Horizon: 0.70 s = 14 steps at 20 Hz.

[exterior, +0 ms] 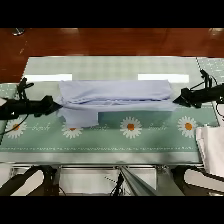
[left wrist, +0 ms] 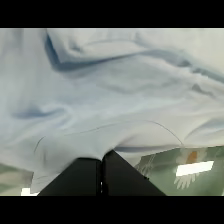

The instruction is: Fold the shirts.

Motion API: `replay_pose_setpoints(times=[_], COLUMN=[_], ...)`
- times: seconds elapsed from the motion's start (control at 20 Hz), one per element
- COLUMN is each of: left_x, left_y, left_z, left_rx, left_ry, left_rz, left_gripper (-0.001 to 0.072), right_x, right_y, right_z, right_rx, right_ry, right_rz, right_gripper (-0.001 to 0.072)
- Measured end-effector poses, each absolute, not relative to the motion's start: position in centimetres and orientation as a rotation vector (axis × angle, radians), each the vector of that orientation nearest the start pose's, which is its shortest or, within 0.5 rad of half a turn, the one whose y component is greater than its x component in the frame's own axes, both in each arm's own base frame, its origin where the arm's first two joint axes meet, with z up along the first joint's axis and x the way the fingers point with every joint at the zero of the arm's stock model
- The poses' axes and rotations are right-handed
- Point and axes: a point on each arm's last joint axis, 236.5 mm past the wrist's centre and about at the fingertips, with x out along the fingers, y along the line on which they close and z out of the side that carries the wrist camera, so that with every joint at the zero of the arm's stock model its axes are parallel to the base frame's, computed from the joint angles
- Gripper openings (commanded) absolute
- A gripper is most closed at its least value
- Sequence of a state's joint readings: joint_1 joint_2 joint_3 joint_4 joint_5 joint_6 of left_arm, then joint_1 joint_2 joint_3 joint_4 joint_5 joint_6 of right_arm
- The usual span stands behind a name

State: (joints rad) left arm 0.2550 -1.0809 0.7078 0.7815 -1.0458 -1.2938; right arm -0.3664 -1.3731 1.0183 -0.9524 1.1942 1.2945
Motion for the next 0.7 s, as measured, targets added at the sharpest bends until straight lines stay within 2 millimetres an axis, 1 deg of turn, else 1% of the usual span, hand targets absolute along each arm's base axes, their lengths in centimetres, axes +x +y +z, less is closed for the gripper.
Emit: replay_pose_setpoints(times=[0.2,0.35,0.5,0.6,0.7], left_x=[39.2,44.1,47.7,49.8,51.0], left_y=[-6.7,-6.3,-6.1,-6.0,-6.0], left_z=[-2.1,-2.9,-3.4,-3.5,-3.8], left_rx=[-0.726,-0.765,-0.787,-0.796,-0.802], left_ry=[1.197,1.217,1.235,1.228,1.236], left_rz=[-0.245,-0.214,-0.215,-0.215,-0.22], left_gripper=[0.0016,0.0016,0.0016,0.0016,0.0017], right_x=[42.0,45.8,48.8,50.4,51.4], right_y=[0.2,0.6,0.6,0.5,0.6], right_z=[-3.3,-3.5,-3.8,-4.0,-4.4], right_rx=[0.675,0.698,0.724,0.739,0.754], right_ry=[1.259,1.231,1.207,1.192,1.186], right_rz=[0.199,0.213,0.219,0.226,0.231], right_gripper=[0.0022,0.0021,0.0021,0.0022,0.0022])
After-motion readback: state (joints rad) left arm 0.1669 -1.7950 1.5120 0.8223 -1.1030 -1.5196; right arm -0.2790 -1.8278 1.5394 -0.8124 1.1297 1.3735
